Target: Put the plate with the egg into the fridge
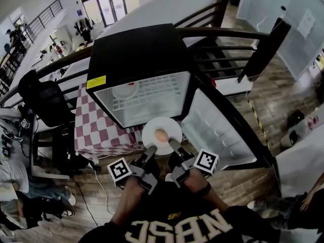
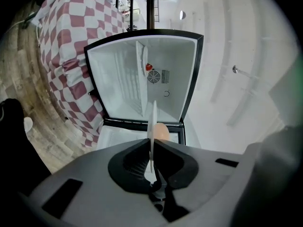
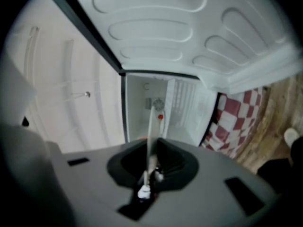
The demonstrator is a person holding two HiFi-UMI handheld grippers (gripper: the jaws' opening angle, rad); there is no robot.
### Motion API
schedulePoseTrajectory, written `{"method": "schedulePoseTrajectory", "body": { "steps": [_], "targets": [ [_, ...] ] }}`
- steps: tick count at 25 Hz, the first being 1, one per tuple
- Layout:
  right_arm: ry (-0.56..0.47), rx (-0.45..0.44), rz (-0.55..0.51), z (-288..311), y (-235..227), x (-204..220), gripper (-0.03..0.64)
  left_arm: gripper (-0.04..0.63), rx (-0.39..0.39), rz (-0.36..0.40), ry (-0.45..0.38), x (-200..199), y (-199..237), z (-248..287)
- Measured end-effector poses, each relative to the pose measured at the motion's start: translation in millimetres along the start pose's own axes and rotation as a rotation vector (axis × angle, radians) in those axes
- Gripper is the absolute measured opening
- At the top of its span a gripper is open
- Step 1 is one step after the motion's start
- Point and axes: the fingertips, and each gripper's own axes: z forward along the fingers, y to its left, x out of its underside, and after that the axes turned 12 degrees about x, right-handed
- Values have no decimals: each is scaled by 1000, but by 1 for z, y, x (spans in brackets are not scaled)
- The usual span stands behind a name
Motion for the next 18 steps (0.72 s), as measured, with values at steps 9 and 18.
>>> {"method": "schedulePoseTrajectory", "body": {
  "steps": [9, 18],
  "targets": [
    [-8, -9, -39, 32, 7, -22, 38, 31, -30, 44, -17, -28, 6, 28],
    [-16, 62, -45, 70, -4, -49, 38, 31, -41, -28, -18, -58, 28, 58]
  ]
}}
